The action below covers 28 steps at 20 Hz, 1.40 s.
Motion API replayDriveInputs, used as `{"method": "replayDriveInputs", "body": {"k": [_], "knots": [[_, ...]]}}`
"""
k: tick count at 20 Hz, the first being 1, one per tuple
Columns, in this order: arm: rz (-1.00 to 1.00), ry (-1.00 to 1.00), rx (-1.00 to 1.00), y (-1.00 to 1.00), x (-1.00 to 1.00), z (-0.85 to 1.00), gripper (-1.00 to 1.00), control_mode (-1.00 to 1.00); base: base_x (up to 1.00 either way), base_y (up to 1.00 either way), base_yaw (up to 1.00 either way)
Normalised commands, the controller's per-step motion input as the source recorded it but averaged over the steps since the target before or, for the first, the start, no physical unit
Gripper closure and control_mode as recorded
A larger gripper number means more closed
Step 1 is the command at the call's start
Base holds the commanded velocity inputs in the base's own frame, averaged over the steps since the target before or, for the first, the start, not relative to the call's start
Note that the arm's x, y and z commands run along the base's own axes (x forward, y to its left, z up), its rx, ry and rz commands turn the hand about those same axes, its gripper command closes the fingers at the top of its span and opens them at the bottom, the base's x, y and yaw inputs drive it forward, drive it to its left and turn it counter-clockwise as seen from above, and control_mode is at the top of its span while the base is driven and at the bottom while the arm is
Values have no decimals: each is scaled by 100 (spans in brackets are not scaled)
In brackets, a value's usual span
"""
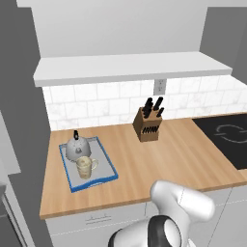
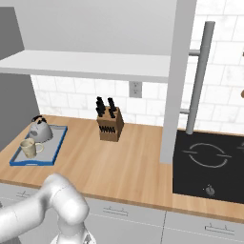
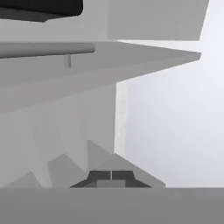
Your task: Pick the kettle from the counter and place it on the tray. Then pick the mug from the cabinet and place it on the tray. Then close the cabinet doors.
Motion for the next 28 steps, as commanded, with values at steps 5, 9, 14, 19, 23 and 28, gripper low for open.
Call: {"method": "replayDriveInputs", "body": {"k": [5, 9, 14, 19, 23, 28], "knots": [[0, 15, 0, 14, 73, -43, 100, -100, 0, 0, 0], [0, 14, 0, 1, 99, -70, 100, -100, 0, 0, 0], [0, 3, 0, 25, 79, -78, 100, -100, 0, 0, 0], [1, 0, 0, 39, 31, -37, 100, -100, 0, 0, 0], [0, 0, 0, 3, 23, 0, 100, -100, 0, 0, 0], [-2, 3, 0, -5, 18, 8, 100, -100, 0, 0, 0]]}}
